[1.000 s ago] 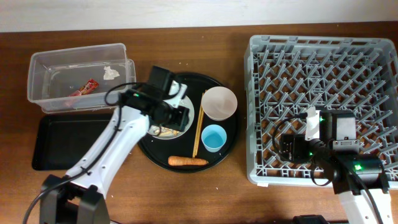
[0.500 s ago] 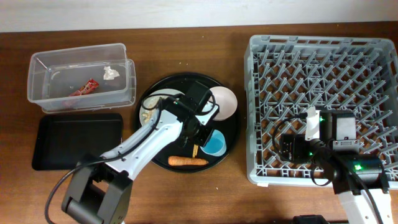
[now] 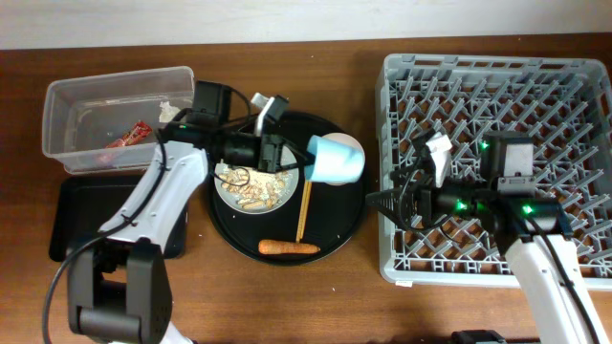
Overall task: Sort waste into correct bins and load items into the dishwasher rack
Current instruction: 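Grasp the light-blue cup with the left gripper and lift it, then hand the blue cup from the left gripper to the right gripper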
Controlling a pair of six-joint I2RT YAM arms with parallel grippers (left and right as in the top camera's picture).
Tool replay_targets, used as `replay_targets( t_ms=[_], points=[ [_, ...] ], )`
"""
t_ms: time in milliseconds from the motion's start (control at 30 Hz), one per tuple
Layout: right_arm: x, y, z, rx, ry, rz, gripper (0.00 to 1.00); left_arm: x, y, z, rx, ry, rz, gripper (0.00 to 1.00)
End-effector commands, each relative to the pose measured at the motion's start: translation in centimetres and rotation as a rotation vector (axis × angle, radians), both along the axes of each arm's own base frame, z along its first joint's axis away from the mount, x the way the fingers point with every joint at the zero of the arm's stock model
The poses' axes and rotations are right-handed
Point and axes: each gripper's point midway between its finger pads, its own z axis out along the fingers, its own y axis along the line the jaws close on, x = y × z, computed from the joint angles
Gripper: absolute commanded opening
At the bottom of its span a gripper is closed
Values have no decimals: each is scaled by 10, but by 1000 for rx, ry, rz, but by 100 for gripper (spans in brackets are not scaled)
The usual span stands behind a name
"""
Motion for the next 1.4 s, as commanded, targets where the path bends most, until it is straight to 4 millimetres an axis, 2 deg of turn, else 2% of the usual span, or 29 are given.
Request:
replay_targets(
  t_ms=[0,133,233,267,367,500,700,733,800,833,900,1000,1100,1167,1200,1300,1367],
  points=[
    [-7,15,24,137,-72,143,98,-19,-24,20,-70,-55,-102,0],
    [-6,17,29,161,-106,167,98,-27,-44,25,-83,-64,-146,0],
    [-4,16,27,149,-104,157,98,-27,-46,26,-87,-60,-149,0],
    [-4,16,27,149,-104,157,96,-27,-46,26,-86,-51,-146,0],
    [-4,16,27,149,-104,157,75,-27,-46,26,-86,-51,-146,0],
    [-3,16,28,148,-115,158,64,-27,-46,26,-86,-51,-146,0],
    [0,16,30,145,-142,159,61,-27,-46,26,-85,-51,-146,0],
    [1,16,29,139,-141,154,60,-27,-46,26,-85,-51,-145,3],
    [8,11,22,88,-138,112,55,-24,-45,22,-63,-58,-131,20],
    [11,10,19,70,-135,94,55,-23,-45,20,-53,-60,-124,24],
    [12,9,17,59,-136,86,55,-20,-45,17,-33,-66,-110,23],
    [12,8,17,59,-137,86,55,-20,-45,16,-28,-68,-107,15],
    [12,9,17,59,-137,86,60,-20,-45,16,-28,-68,-107,0],
    [12,9,17,59,-137,86,60,-20,-45,16,-28,-68,-107,0],
    [12,9,17,59,-137,86,63,-20,-45,16,-28,-68,-107,0],
    [13,9,18,59,-143,86,83,-22,-47,16,-29,-68,-116,0],
    [14,9,20,58,-158,88,86,-25,-52,19,-45,-82,-135,0]
  ],
)
